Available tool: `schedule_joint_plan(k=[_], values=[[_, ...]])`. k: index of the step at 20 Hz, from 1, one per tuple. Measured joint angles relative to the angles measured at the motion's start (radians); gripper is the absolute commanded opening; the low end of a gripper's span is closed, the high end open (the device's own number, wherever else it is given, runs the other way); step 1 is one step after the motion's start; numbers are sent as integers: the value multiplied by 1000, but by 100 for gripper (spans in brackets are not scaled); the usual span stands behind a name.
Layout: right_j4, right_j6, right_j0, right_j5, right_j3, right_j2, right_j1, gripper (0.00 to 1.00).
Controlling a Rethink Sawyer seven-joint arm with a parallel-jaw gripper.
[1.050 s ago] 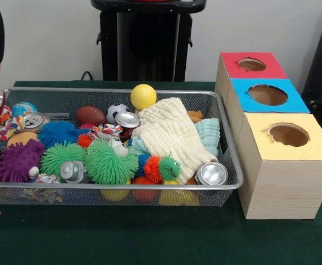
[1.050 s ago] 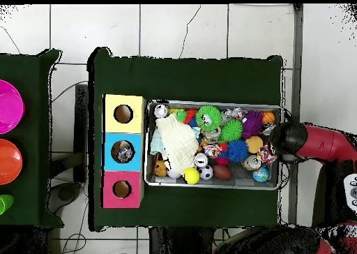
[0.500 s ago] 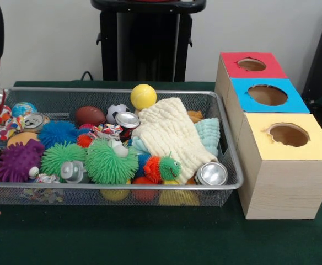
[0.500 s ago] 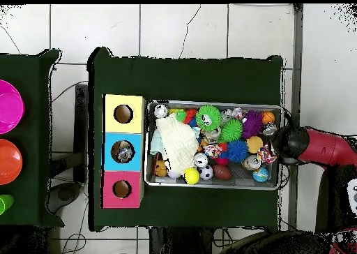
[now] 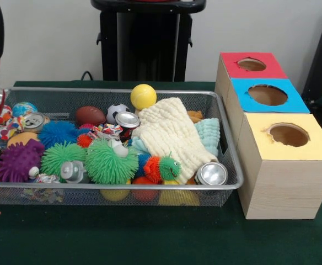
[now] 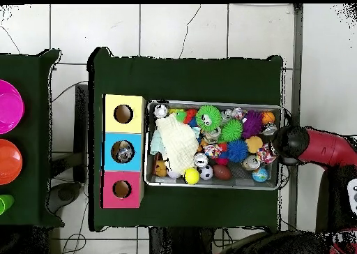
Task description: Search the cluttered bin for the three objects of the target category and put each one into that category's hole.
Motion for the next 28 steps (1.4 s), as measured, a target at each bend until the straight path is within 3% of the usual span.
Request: schedule_joint_plan(k=[11, 22, 28], values=[[0, 0, -5, -8, 5, 7, -18, 100], [13, 0, -55, -156, 81, 62, -84, 100], [15, 0, -68, -159, 89, 79, -87, 100]])
